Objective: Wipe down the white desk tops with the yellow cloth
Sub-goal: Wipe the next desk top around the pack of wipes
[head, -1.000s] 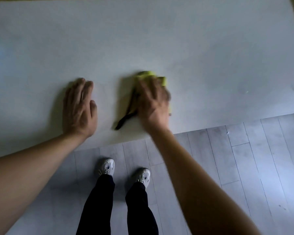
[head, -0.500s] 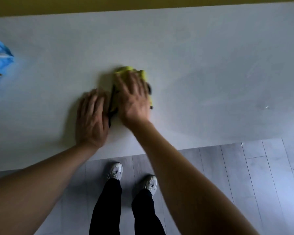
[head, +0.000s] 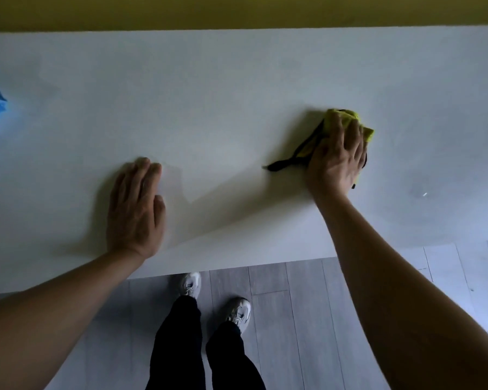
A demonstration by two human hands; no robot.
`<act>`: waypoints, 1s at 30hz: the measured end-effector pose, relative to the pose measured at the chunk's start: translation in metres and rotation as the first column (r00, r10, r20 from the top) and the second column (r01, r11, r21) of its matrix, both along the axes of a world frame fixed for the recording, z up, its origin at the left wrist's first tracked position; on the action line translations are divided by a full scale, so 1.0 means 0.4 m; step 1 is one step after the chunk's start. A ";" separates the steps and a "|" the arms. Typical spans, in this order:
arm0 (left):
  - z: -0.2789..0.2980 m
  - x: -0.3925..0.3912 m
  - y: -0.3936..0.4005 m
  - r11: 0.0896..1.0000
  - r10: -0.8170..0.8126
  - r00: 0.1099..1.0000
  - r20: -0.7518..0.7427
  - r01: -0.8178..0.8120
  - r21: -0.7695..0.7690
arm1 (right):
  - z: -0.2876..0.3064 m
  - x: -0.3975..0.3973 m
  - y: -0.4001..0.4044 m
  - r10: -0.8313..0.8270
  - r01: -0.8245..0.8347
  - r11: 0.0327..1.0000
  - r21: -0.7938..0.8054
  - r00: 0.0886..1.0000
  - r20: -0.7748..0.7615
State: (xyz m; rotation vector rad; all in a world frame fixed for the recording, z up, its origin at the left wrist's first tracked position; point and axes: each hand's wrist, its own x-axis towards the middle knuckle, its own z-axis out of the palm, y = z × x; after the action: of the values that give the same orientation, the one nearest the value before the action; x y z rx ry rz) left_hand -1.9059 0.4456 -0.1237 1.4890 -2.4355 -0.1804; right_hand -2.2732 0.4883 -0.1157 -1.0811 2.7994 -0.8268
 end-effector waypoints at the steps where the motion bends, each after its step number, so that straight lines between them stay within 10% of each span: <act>1: 0.000 -0.002 0.001 1.000 0.000 1.000 0.001 0.000 0.003 | -0.001 0.017 -0.011 -0.026 0.026 1.000 -0.010 1.000 -0.006; 6: 0.003 -0.004 0.002 1.000 -0.004 1.000 0.008 0.004 0.007 | -0.015 0.202 -0.128 0.295 -0.296 0.955 -0.036 0.955 -0.010; 14: 0.008 -0.004 0.005 1.000 0.015 0.999 0.050 -0.015 0.013 | 0.008 0.463 -0.243 0.789 -0.793 0.610 -0.002 0.607 -0.096; 21: 0.025 -0.010 0.003 0.999 0.012 0.999 0.041 -0.015 0.051 | -0.015 0.119 -0.251 0.389 -0.390 0.921 -0.029 0.921 -0.014; 27: 0.036 -0.022 -0.001 0.997 0.020 0.999 0.048 -0.024 0.078 | 0.012 -0.030 -0.299 -0.016 0.016 0.999 0.046 1.000 -0.007; 30: 0.047 -0.040 -0.021 0.994 0.076 0.997 0.031 -0.078 0.075 | 0.013 0.051 -0.355 0.112 -0.112 0.991 0.067 0.994 -0.002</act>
State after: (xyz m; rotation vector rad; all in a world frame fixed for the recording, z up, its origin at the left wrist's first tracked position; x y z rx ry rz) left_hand -1.9219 0.4372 -0.1047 1.6258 -2.4131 -0.2408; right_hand -2.2528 0.3462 -0.1105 -1.2188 2.7201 -0.7145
